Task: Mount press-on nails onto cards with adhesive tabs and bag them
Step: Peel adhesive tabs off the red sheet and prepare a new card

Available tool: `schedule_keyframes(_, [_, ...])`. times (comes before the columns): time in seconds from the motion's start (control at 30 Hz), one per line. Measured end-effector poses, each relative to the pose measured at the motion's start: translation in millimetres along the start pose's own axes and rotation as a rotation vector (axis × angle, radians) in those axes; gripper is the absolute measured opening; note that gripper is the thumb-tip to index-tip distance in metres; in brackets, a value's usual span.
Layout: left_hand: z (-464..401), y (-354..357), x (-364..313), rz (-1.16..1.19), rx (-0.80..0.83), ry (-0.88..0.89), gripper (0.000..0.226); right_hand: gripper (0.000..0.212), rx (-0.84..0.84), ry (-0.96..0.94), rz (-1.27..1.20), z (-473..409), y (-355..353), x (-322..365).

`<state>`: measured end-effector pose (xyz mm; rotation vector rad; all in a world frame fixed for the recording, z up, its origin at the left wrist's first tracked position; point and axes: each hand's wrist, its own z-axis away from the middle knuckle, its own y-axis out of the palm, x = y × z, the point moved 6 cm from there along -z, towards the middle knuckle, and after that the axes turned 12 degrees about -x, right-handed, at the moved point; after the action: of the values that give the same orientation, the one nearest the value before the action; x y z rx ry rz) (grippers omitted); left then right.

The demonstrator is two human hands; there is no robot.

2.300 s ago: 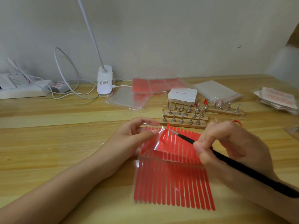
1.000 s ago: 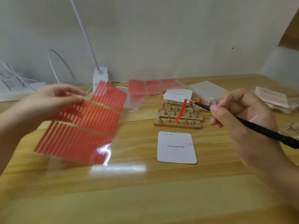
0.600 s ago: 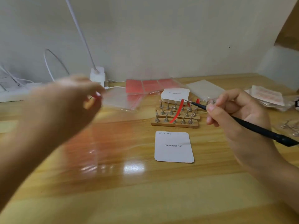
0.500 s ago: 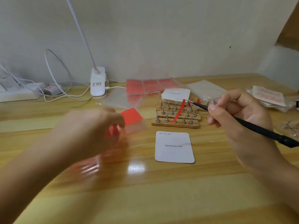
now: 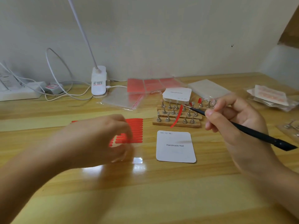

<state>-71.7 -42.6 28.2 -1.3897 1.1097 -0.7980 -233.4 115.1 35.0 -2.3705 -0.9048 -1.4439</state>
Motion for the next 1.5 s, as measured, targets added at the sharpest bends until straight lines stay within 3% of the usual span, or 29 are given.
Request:
schedule_keyframes(0.1, [-4.3, 0.6, -23.4, 0.123, -0.202, 0.034, 0.036, 0.026, -0.006, -0.004, 0.003, 0.2, 0.3, 0.3])
schedule_keyframes(0.2, [-12.3, 14.7, -34.2, 0.18, -0.306, 0.004, 0.063, 0.039, -0.017, -0.001, 0.016, 0.5, -0.7, -0.8])
schedule_keyframes(0.27, [-15.2, 22.2, -35.2, 0.214, -0.293, -0.017, 0.072, 0.041, -0.027, 0.009, 0.025, 0.2, -1.6, -2.3])
schedule_keyframes(0.4, [-19.5, 26.5, -30.8, 0.294, -0.29, -0.05, 0.052, 0.039, -0.023, 0.005, 0.039, -0.3, -1.4, -2.9])
schedule_keyframes(0.53, [-27.8, 36.0, -31.4, 0.147, -0.139, -0.084, 0.073, 0.023, -0.022, 0.006, 0.024, 0.2, -0.6, -1.8])
schedule_keyframes(0.63, [-31.5, 39.6, -35.5, 0.101, -0.098, -0.079, 0.071, 0.022, -0.029, 0.001, 0.024, 0.1, -1.9, -1.0])
schedule_keyframes(0.77, [-33.9, 42.7, -34.4, 0.409, -0.047, -0.187, 0.045, 0.023, -0.04, -0.015, 0.011, -0.2, -3.8, 0.2])
schedule_keyframes(0.9, [-32.7, 38.4, -31.1, 0.791, -0.113, -0.319, 0.035, 0.023, -0.071, -0.077, -0.014, -2.9, -6.4, 7.1])
schedule_keyframes(1.0, [-25.9, 43.8, -30.3, 1.176, -0.073, -0.523, 0.029, 0.016, -0.068, -0.132, -0.041, -4.6, -7.3, 14.6])
schedule_keyframes(1.1, [-21.5, 48.6, -35.9, 1.385, -0.049, -0.571, 0.028, 0.014, -0.072, -0.159, -0.054, -4.5, -6.9, 20.4])
schedule_keyframes(1.37, [-20.6, 52.5, -40.1, 1.49, -0.086, -0.478, 0.039, 0.024, -0.036, -0.173, -0.025, 8.1, 4.6, 19.3])
schedule_keyframes(1.5, [-20.4, 52.4, -41.0, 1.492, -0.07, -0.44, 0.048, 0.015, 0.025, -0.195, 0.008, 12.1, 13.5, 19.8])
